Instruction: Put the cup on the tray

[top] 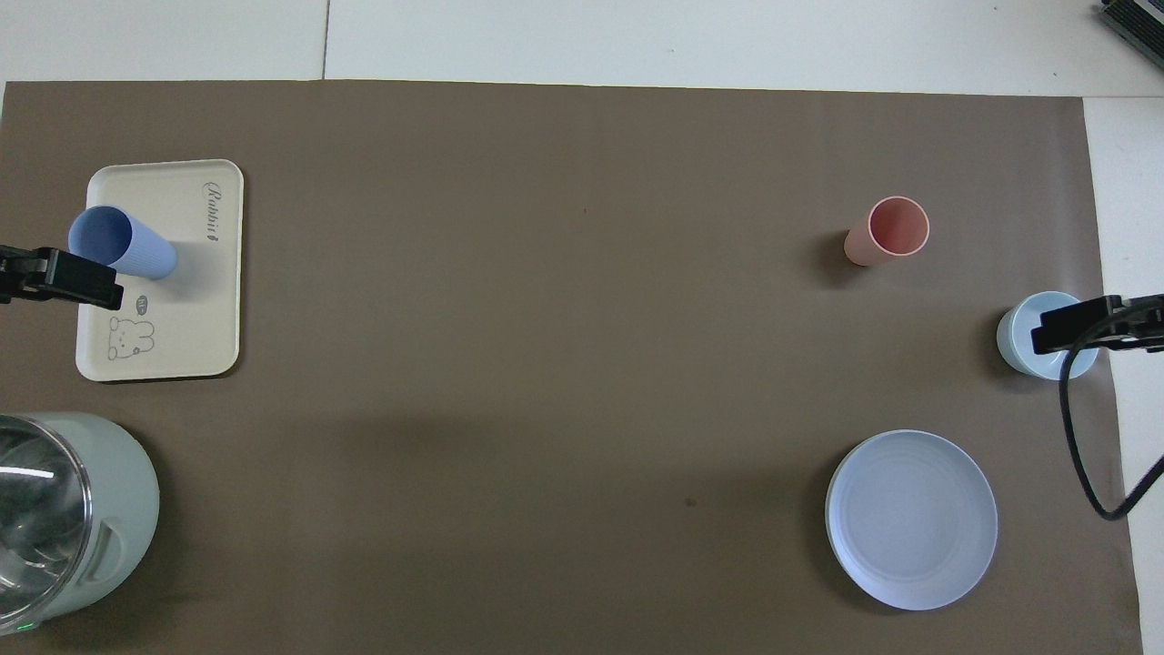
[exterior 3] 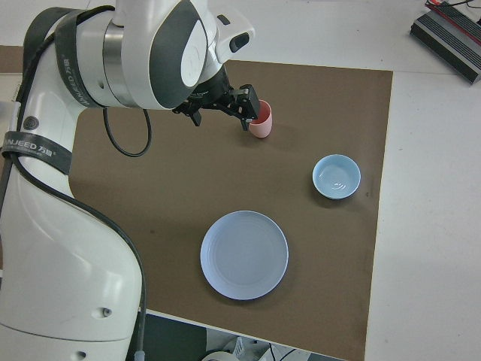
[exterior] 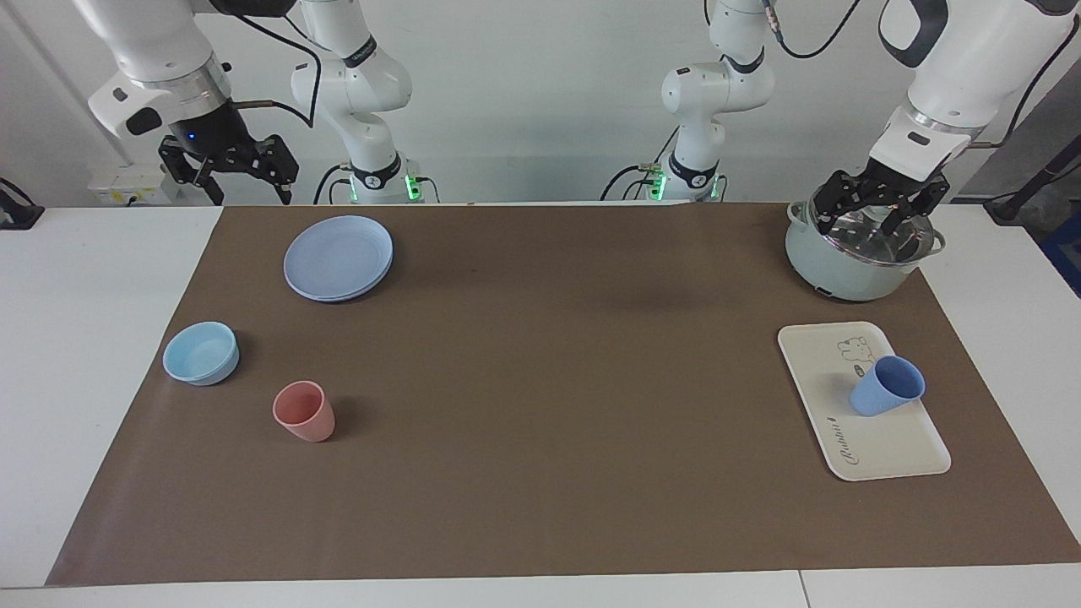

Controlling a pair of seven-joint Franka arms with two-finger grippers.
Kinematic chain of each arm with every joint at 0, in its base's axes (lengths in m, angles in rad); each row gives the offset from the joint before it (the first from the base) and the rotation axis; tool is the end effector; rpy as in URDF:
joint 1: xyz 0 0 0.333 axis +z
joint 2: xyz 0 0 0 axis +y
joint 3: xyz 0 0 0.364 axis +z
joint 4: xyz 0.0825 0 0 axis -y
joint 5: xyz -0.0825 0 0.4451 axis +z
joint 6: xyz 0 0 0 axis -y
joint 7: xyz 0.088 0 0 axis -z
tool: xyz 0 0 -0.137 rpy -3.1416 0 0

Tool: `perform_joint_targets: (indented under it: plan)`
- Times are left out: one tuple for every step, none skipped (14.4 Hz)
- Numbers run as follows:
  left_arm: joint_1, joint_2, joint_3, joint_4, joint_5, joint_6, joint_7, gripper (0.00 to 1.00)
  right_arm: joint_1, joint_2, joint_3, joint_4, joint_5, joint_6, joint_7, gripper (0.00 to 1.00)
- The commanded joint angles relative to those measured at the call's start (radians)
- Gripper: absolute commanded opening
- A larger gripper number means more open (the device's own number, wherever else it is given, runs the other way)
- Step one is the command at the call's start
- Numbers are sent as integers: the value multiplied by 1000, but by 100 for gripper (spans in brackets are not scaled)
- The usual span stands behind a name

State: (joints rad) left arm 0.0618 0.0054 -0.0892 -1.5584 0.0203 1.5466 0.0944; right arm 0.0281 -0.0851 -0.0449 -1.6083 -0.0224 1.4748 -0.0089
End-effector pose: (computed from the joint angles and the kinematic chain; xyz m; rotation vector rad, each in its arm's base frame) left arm 0.6145 -0.0139 0.6437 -3.1165 0.1895 0.0278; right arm 0.5731 -0.0140 0.6652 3.1227 -0.0144 -0.0761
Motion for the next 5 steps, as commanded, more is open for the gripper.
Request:
perform_joint_targets:
  plan:
    - [-13,-25,8,-31,20,38,-10,100,-17,-8,8,-15,22,13,7,100]
    - [-13,-25,8,-31,20,40,-10,100,-17,-13,8,-15,22,9,7,100]
    - [-13,-24,8,-31,20,40,-10,100,-17,-15,8,-13,22,10,10,100]
    - [-13,-22,8,-29,20,40,-10,100,-17,-16,8,-13,22,15,13,100]
    - [-13,-22,9,-28,20,40,-12,100,-16,-16,8,-15,22,15,17,100]
